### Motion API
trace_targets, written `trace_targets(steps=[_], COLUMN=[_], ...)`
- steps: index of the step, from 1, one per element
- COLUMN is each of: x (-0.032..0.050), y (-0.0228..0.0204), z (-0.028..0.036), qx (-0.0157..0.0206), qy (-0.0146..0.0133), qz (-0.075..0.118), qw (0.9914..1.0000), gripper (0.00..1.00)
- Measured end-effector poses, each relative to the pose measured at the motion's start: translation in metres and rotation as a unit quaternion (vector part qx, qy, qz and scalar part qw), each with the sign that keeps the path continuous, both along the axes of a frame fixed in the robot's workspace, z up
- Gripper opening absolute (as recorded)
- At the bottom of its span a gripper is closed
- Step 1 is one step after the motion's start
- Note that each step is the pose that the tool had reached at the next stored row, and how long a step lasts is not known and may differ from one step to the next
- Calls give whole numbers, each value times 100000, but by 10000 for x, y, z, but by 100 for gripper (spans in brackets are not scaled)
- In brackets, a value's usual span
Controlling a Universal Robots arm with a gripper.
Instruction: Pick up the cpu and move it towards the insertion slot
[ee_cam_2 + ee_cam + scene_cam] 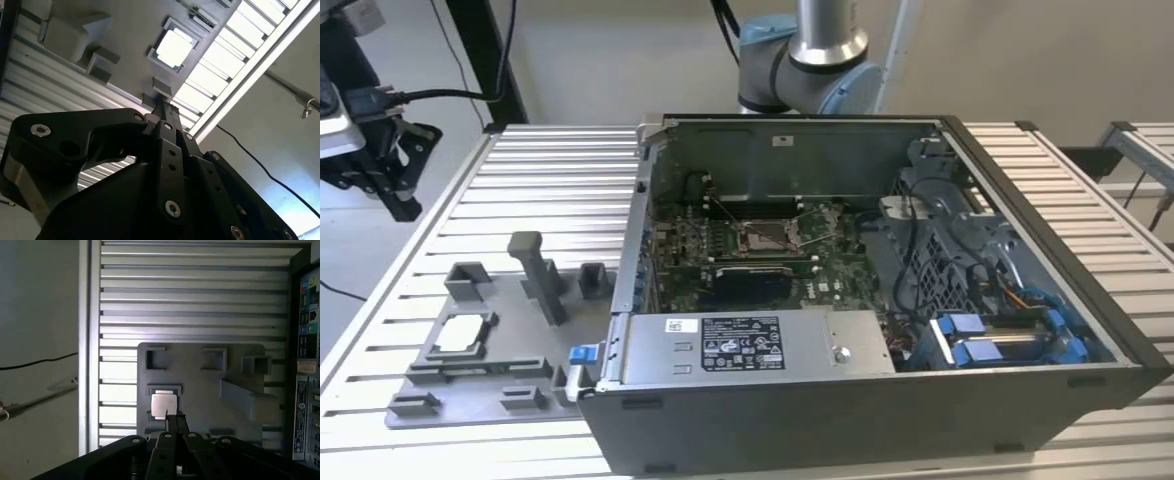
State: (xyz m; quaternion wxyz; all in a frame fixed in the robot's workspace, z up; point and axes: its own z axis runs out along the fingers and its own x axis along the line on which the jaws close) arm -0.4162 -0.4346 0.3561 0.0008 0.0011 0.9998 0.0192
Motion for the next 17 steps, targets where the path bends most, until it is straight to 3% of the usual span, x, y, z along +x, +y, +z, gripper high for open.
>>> trace_targets(steps=[5,6,17], x=[-1,-1,-3], y=[-4,-4,-22], z=[0,0,0], qx=[-2,-4,-3], qy=[2,2,1], qz=[-8,-9,-6], qw=[100000,100000,100000], gripper=[0,100,100])
